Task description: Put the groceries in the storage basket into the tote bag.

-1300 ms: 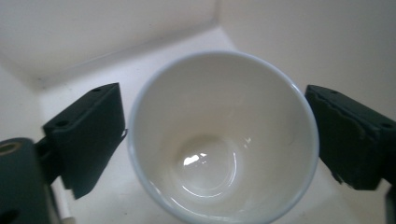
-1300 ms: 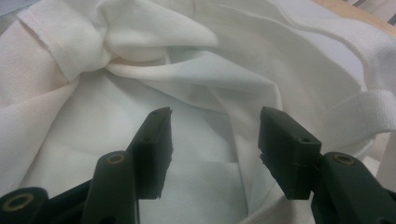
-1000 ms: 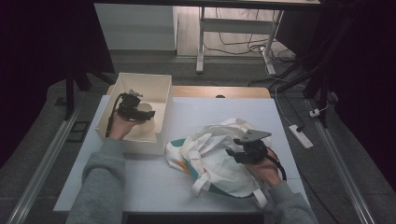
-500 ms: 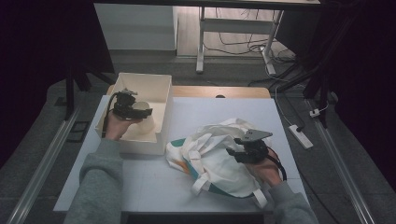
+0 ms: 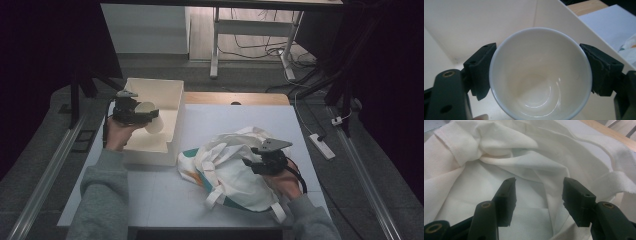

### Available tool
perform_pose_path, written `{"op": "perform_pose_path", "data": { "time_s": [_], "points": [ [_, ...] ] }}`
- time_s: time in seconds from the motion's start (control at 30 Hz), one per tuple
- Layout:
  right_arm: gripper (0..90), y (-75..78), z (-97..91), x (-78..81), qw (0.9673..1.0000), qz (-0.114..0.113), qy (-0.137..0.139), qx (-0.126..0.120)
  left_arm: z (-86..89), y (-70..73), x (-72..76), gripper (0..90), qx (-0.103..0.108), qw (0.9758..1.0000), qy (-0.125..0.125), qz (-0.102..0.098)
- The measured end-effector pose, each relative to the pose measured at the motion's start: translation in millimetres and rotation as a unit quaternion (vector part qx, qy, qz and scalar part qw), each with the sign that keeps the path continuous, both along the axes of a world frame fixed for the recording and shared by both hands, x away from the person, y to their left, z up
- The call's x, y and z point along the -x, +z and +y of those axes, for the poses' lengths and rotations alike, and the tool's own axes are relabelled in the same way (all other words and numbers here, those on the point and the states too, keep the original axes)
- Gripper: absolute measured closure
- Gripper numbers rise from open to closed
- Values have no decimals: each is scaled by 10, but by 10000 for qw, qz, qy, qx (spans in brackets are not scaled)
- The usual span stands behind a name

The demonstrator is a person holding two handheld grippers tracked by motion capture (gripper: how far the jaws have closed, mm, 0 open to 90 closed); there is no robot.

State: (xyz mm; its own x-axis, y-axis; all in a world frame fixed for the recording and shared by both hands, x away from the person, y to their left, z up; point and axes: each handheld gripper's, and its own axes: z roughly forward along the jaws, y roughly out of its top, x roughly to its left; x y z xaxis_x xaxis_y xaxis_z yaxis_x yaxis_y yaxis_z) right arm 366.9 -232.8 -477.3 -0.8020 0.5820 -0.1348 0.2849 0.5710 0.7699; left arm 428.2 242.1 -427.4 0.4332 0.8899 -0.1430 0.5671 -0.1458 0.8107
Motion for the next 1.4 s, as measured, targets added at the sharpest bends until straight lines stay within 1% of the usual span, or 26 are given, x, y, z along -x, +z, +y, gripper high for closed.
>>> {"op": "perform_pose_path", "data": {
  "time_s": [0.07, 0.2, 0.27, 0.43, 0.57, 0.67, 0.8, 0.93, 1.1, 1.23, 1.4],
  "points": [
    [443, -1, 0, -1, 10000, 1, -2, -3, 25, 24, 19, 195, 43, 10000, 3, -70],
    [443, 1, 3, 2, 10000, -14, 3, -7, 84, 78, 61, 196, 258, 9995, 5, -192],
    [443, 2, 4, 3, 10000, -14, 5, -10, 105, 117, 90, 196, 308, 9992, 12, -260],
    [443, -4, 6, 1, 10000, -4, 1, -1, 118, 222, 167, 196, 488, 9977, -54, -468],
    [443, -6, 12, 2, 10000, -4, 16, 11, 89, 278, 208, 196, 559, 9966, -159, -580],
    [443, -7, 15, 3, 10000, -2, 23, 10, 69, 300, 224, 196, 615, 9960, -234, -606],
    [443, -8, 13, 2, 10000, 18, 23, 16, 47, 342, 258, 196, 642, 9951, -283, -695],
    [443, -9, 12, 1, 10000, 21, 22, 15, 44, 380, 292, 196, 748, 9936, -303, -793],
    [443, -9, 14, 2, 10000, 14, 26, 15, 37, 456, 361, 196, 901, 9906, -353, -965],
    [443, -11, 13, 1, 10000, 18, 23, 15, 17, 535, 434, 196, 1079, 9866, -463, -1130],
    [443, -12, 16, 1, 10000, -1, 38, 21, -27, 593, 488, 196, 1286, 9819, -692, -1206]
  ]
}}
